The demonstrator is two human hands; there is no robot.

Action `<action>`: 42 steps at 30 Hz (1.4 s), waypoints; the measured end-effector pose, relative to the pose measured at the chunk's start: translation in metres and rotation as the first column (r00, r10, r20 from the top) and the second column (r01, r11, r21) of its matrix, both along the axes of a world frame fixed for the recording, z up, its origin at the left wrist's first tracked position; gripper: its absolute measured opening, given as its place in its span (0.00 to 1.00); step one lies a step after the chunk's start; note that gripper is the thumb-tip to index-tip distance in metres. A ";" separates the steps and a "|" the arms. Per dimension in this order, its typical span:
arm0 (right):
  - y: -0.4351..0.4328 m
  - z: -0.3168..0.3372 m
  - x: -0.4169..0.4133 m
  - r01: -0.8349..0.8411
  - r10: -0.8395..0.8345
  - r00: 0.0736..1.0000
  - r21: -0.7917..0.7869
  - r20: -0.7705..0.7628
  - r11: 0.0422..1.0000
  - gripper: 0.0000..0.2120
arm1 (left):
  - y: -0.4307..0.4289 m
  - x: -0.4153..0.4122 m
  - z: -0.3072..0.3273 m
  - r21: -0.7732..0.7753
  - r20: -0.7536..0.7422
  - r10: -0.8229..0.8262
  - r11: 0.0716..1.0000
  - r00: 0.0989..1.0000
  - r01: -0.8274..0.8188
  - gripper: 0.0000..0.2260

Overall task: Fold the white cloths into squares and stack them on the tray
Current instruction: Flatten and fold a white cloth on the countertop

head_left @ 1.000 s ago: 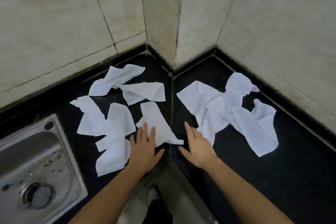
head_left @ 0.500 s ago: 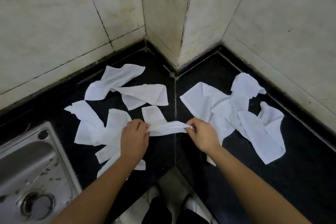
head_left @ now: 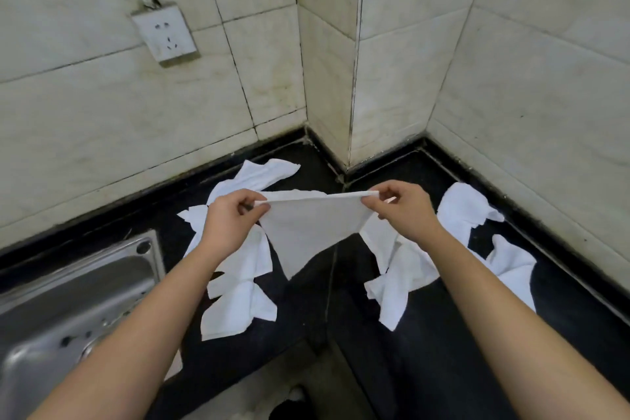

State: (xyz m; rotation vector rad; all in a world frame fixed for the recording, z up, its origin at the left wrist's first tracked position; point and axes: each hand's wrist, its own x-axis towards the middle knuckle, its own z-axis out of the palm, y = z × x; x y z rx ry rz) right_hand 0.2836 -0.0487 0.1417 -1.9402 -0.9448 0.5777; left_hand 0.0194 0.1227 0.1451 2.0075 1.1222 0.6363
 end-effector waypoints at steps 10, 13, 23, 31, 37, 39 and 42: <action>0.016 0.011 -0.002 0.055 -0.055 0.998 -0.015 0.020 0.998 0.05 | 0.015 0.020 0.007 -0.014 -0.020 0.055 0.998 0.998 -0.056 0.03; 0.024 0.022 -0.001 0.119 -0.120 0.992 0.036 0.040 0.992 0.03 | 0.025 0.025 0.014 0.172 0.015 0.037 0.984 0.999 -0.039 0.02; -0.034 -0.096 -0.047 -0.163 0.326 0.850 -0.381 0.414 0.910 0.06 | -0.030 -0.052 -0.136 0.368 -0.330 -0.222 0.865 0.917 0.342 0.09; -0.083 -0.177 -0.085 -0.282 0.642 0.673 -0.676 0.367 0.681 0.12 | -0.082 -0.094 -0.209 0.198 -0.666 -0.332 0.785 0.668 0.587 0.17; -0.093 -0.182 -0.089 -0.299 0.630 0.704 -0.668 0.327 0.681 0.13 | -0.089 -0.098 -0.208 0.199 -0.624 -0.345 0.798 0.702 0.569 0.11; -0.089 -0.177 -0.083 -0.340 0.629 0.737 -0.668 0.247 0.662 0.13 | -0.088 -0.098 -0.202 0.182 -0.599 -0.359 0.810 0.716 0.558 0.08; -0.079 -0.165 -0.070 -0.399 0.603 0.785 -0.629 0.143 0.667 0.11 | -0.080 -0.091 -0.186 0.114 -0.517 -0.344 0.880 0.784 0.461 0.03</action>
